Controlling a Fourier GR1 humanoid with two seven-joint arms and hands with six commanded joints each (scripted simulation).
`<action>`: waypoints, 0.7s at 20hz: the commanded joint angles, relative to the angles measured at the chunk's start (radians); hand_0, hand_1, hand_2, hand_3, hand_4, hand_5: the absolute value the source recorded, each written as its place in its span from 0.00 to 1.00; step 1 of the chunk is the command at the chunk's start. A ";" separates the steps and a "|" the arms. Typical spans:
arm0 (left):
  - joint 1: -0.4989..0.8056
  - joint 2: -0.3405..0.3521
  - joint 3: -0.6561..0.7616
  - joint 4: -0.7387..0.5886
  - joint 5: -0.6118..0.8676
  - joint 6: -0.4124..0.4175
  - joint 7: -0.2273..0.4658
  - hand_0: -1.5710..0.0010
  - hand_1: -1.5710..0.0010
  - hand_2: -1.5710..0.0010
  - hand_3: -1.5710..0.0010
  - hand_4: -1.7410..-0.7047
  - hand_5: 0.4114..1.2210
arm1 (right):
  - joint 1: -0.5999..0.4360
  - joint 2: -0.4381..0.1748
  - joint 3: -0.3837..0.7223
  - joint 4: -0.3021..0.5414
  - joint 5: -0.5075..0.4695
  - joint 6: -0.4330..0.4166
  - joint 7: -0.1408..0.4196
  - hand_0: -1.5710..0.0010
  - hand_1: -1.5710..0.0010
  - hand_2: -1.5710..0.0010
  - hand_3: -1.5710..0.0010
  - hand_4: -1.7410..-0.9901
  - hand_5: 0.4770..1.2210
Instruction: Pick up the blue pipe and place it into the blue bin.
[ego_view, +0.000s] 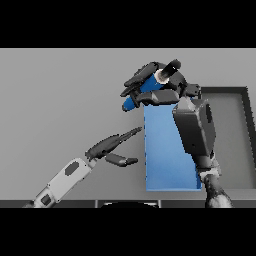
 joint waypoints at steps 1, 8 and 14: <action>0.003 0.008 0.003 -0.006 0.001 0.001 -0.001 1.00 1.00 1.00 1.00 0.85 0.09 | -0.013 -0.012 -0.017 0.036 0.031 -0.006 -0.021 0.00 0.00 0.00 0.00 0.32 1.00; 0.003 0.017 0.009 -0.010 -0.020 0.026 0.019 1.00 1.00 1.00 1.00 0.88 0.07 | -0.051 -0.085 -0.124 0.412 0.258 -0.004 -0.081 0.00 0.00 0.00 0.00 0.32 1.00; 0.013 0.032 0.012 -0.024 -0.018 0.024 0.014 1.00 1.00 1.00 1.00 0.88 0.06 | 0.037 -0.094 -0.159 0.606 0.384 -0.011 -0.068 0.00 0.00 0.00 0.00 0.32 1.00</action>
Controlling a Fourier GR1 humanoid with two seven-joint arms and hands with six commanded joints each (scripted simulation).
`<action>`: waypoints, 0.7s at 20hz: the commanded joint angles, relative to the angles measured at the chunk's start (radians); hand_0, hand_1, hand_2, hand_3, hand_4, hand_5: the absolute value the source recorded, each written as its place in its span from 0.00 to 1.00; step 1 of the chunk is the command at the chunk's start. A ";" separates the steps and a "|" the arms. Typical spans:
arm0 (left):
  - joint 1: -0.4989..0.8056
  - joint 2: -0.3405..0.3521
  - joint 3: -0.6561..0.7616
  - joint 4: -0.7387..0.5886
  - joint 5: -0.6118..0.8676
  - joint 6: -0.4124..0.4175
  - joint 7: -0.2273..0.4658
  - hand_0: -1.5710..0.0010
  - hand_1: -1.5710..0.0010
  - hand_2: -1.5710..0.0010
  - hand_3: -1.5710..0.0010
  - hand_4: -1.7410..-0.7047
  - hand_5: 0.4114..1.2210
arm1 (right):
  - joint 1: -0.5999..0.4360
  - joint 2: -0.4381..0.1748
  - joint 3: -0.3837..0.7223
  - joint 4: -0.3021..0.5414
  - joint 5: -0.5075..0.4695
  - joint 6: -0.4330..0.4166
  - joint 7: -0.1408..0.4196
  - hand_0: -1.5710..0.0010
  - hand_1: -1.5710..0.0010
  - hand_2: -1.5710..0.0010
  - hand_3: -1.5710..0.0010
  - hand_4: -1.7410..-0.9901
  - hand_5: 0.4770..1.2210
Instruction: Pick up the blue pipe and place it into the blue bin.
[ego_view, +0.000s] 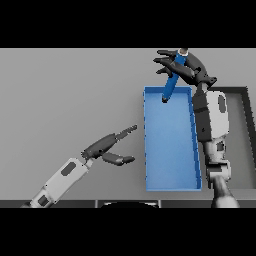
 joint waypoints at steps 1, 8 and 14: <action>-0.010 -0.011 -0.003 0.010 -0.006 0.005 0.014 1.00 1.00 1.00 1.00 0.88 0.06 | 0.022 0.008 0.006 0.001 0.023 -0.024 0.010 0.00 0.00 0.00 0.00 0.32 1.00; 0.001 0.008 0.003 0.001 0.001 -0.005 0.004 1.00 1.00 1.00 1.00 0.88 0.07 | 0.201 0.020 0.033 -0.045 0.120 -0.122 0.169 0.00 0.00 0.00 0.31 0.21 1.00; 0.013 -0.007 -0.013 -0.011 -0.010 0.005 0.009 1.00 1.00 1.00 1.00 0.88 0.08 | 0.298 0.027 0.136 -0.045 0.180 -0.152 0.252 0.00 0.00 0.00 0.36 0.21 0.97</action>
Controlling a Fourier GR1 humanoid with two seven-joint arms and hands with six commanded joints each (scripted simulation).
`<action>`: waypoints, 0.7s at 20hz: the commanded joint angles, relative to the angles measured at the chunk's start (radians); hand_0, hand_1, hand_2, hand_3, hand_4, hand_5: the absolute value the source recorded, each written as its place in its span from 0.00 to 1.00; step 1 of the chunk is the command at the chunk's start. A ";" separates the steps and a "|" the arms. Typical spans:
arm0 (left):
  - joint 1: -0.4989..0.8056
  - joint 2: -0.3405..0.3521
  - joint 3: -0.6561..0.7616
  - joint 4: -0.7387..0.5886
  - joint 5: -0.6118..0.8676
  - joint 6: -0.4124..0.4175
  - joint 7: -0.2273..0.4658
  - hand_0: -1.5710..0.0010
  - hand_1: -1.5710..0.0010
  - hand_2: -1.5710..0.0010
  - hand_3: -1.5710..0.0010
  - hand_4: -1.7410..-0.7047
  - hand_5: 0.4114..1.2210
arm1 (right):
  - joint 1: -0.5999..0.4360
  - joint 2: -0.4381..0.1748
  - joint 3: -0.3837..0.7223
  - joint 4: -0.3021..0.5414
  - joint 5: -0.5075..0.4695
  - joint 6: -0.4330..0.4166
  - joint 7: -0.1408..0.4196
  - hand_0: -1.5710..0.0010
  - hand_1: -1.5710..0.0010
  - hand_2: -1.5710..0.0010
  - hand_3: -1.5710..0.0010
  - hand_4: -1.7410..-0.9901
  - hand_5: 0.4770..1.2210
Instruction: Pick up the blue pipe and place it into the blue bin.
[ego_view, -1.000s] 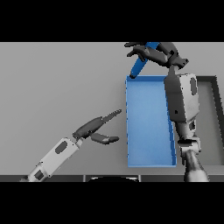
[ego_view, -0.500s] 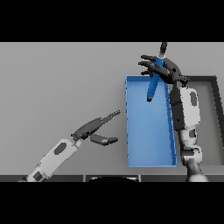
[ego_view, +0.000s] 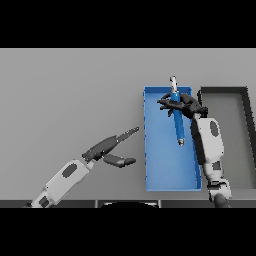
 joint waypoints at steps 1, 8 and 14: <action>0.001 -0.003 -0.001 -0.001 -0.002 0.005 0.007 1.00 1.00 1.00 1.00 0.88 0.08 | -0.006 -0.003 0.033 0.056 -0.029 -0.029 0.000 0.07 0.12 0.15 0.49 0.28 0.96; 0.001 0.008 0.006 0.000 0.006 -0.002 0.000 1.00 1.00 1.00 1.00 0.88 0.08 | -0.040 -0.086 0.245 0.107 -0.134 0.056 -0.015 0.80 0.82 0.82 0.89 0.70 0.76; -0.006 0.000 0.005 -0.003 0.007 0.001 0.009 1.00 1.00 1.00 1.00 0.88 0.07 | 0.000 -0.135 0.331 -0.011 -0.109 0.048 0.000 0.94 0.95 0.95 0.97 0.74 0.52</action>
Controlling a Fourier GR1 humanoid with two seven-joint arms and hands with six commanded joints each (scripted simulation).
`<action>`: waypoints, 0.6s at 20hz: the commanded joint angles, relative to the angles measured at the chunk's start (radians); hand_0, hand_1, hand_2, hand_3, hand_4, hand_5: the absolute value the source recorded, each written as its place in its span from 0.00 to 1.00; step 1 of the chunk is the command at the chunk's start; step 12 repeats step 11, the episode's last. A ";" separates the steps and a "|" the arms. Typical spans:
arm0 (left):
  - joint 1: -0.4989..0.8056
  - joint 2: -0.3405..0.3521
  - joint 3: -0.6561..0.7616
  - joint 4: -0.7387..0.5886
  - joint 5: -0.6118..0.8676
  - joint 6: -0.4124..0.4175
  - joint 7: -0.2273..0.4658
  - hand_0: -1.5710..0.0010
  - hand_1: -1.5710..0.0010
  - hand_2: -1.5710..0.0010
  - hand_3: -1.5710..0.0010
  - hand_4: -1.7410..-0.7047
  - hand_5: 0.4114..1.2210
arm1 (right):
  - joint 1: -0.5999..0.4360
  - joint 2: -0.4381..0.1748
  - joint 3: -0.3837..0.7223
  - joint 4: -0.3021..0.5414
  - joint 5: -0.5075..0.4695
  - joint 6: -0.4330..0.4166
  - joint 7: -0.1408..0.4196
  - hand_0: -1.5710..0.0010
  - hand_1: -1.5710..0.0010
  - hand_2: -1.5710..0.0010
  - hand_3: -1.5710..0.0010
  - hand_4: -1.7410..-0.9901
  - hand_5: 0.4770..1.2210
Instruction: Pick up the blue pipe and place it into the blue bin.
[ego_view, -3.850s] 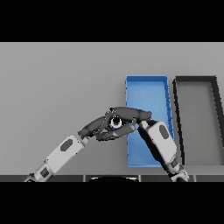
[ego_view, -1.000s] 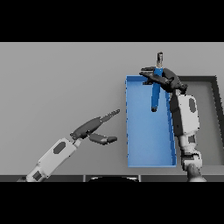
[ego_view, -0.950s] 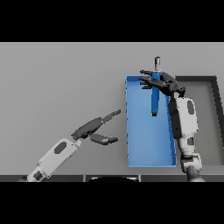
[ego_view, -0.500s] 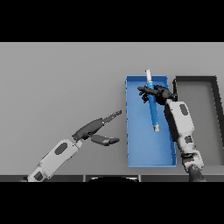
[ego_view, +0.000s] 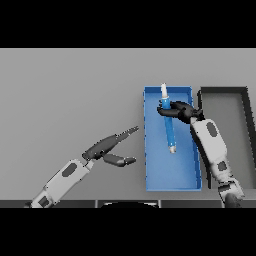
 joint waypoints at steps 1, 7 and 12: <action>-0.005 0.002 0.003 0.006 -0.003 0.002 0.011 1.00 1.00 1.00 1.00 0.88 0.07 | -0.004 -0.001 0.016 0.002 -0.010 -0.020 0.000 0.95 0.96 0.96 0.98 0.73 0.48; 0.014 0.021 0.002 -0.014 -0.011 0.007 -0.004 1.00 1.00 1.00 1.00 0.88 0.07 | 0.007 -0.012 0.025 -0.025 0.000 -0.034 -0.009 0.99 0.99 0.99 0.99 0.74 0.40; -0.003 0.012 0.001 -0.033 0.002 0.008 0.023 1.00 1.00 1.00 1.00 0.88 0.08 | 0.005 -0.006 0.031 -0.030 0.003 -0.032 -0.009 0.99 0.99 0.99 0.99 0.74 0.39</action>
